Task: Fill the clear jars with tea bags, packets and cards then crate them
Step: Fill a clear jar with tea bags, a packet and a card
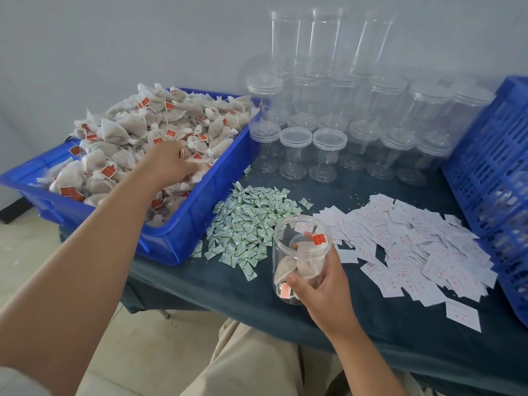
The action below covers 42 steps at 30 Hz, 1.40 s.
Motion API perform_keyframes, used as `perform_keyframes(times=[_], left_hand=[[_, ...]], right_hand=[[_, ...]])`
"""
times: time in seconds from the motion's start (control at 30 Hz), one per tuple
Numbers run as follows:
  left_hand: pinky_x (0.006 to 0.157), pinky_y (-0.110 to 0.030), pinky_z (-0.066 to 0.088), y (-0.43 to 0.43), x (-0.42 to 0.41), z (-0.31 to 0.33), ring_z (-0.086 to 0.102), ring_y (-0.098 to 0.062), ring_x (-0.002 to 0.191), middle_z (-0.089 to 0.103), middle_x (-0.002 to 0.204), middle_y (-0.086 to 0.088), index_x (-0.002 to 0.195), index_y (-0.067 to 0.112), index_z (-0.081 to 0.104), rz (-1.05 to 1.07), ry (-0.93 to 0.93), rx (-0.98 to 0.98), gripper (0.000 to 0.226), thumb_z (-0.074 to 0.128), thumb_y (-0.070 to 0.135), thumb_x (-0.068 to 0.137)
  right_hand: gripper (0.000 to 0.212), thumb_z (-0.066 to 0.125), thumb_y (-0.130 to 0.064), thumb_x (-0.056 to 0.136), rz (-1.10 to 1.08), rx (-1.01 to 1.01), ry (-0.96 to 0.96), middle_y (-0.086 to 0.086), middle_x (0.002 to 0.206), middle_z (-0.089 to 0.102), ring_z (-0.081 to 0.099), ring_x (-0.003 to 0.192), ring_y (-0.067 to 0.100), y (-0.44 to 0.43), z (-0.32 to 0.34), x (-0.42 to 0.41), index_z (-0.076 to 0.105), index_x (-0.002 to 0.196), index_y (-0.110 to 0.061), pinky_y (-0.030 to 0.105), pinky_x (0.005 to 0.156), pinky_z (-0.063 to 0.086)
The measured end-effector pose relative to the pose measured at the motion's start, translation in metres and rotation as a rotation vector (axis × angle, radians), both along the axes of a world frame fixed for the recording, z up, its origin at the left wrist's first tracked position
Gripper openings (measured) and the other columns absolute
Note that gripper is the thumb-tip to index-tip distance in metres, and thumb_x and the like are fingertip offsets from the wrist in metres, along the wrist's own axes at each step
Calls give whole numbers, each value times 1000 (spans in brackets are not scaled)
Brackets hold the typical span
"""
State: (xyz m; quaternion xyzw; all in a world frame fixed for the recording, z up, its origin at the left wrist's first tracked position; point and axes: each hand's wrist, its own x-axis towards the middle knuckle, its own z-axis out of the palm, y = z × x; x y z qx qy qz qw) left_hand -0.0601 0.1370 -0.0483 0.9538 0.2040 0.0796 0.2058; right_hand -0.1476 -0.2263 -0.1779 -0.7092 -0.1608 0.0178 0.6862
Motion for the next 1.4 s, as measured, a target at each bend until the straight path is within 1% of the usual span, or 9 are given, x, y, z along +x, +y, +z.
perform_keyframes(times=[0.3,0.43,0.63,0.73,0.87,1.0,1.2,1.33,1.4], left_hand=[[78,-28,50,-5,-18,20,62,-11,86,65,116,1,134,25,66,87,-206,-424,56,88,23,83],[57,-25,51,-35,-39,52,63,-13,64,77,89,-4,97,31,77,-5,-365,-413,4,74,30,95],[52,-8,41,-128,-67,76,54,2,54,71,74,14,94,36,78,-538,-181,-215,9,72,30,92],[66,-11,48,-174,-72,59,62,3,75,71,85,17,98,37,75,-737,1,-42,12,74,33,87],[88,-28,53,-198,-71,36,62,1,93,69,100,17,118,37,68,-810,145,117,27,73,42,92],[83,-11,47,-191,-67,37,63,10,96,73,94,28,113,38,75,-910,242,98,24,64,21,101],[61,-17,53,-160,-53,22,68,1,71,74,88,23,100,39,71,-468,-300,-286,22,62,19,101],[87,-37,60,-141,-45,-39,68,-8,93,70,116,13,127,35,66,-419,285,215,26,61,43,102],[92,-40,57,-140,-47,-66,63,-15,105,64,119,9,124,32,67,-406,351,237,35,69,52,95]], right_hand=[[74,86,-41,73,19,6,-16,-10,130,71,70,122,18,1,4,-1,59,140,-26,22,95,57],[74,86,-44,73,23,-9,-26,-11,130,70,69,124,17,1,2,0,59,140,-26,21,96,56],[72,88,-47,72,15,-67,-62,-12,127,69,68,122,16,1,1,-1,59,136,-31,23,97,57],[68,89,-47,73,-3,-45,-82,-11,127,70,69,121,17,2,6,-3,58,134,-42,23,95,56],[66,90,-50,73,-21,-47,-95,-15,126,70,70,118,15,2,11,-3,55,128,-58,23,91,58],[63,92,-47,71,-17,-56,-112,-7,122,71,70,115,22,1,7,-2,58,124,-52,33,92,60],[70,90,-60,75,-69,41,-102,-5,122,73,72,116,22,0,4,-2,61,132,-32,32,94,60],[56,87,-47,77,-116,107,-95,-13,122,73,73,113,12,1,10,-3,61,125,-59,20,90,57],[57,86,-45,77,-115,104,-92,-14,123,74,73,112,11,1,9,-4,61,125,-61,20,89,57]])
